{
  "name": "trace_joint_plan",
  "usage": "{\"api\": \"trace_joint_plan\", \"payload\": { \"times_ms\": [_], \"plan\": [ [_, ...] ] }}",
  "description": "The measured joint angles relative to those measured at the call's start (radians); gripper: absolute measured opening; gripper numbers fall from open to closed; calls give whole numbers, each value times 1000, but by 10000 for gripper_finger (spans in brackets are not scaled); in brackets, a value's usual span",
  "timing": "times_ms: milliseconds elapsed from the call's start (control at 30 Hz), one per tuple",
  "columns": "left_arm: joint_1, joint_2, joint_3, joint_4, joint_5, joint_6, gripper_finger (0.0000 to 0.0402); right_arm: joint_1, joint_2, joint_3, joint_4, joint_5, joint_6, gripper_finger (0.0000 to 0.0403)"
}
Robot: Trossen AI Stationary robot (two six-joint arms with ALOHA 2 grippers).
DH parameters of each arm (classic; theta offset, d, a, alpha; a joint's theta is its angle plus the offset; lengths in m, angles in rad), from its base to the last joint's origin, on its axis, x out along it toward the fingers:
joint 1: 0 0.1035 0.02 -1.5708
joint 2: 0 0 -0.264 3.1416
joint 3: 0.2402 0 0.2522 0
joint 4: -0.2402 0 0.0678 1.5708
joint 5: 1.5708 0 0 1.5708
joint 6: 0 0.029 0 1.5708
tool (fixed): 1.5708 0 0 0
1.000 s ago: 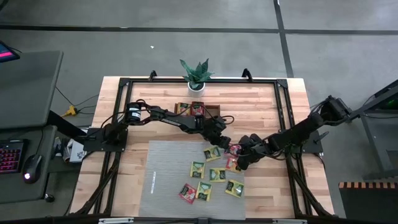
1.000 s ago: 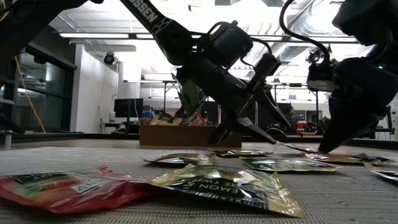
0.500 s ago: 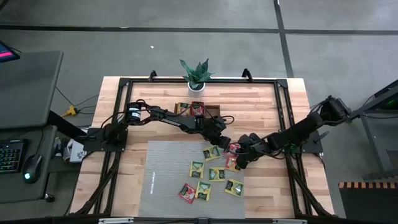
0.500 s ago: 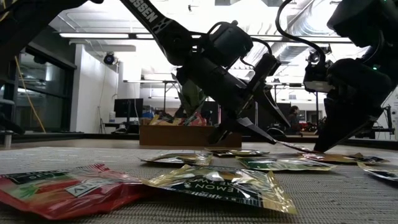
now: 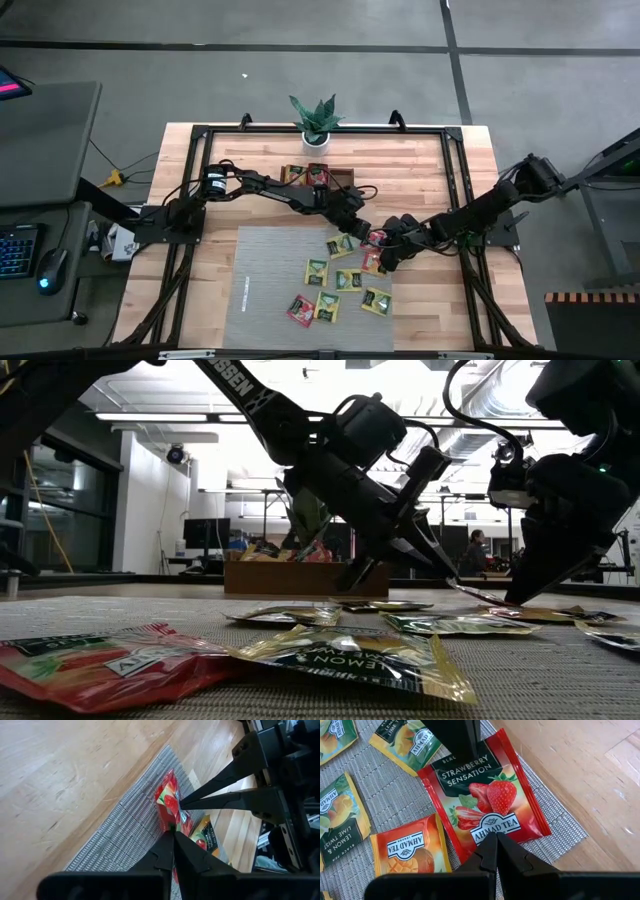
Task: Pick & Place Tea
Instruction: Put the red tea bag into the middle section of the wooden organizer
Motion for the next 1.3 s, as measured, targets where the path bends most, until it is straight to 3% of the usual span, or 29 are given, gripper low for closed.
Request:
{"api": "trace_joint_plan", "payload": {
  "times_ms": [800, 1300],
  "plan": [
    [21, -1, 0, -36, -30, 88, 0, -2, -8, 0, 33, -38, 6, 0],
    [27, -22, -2, -83, -26, 153, 0, -1, -207, 0, -61, 33, 33, 0]
  ]
}}
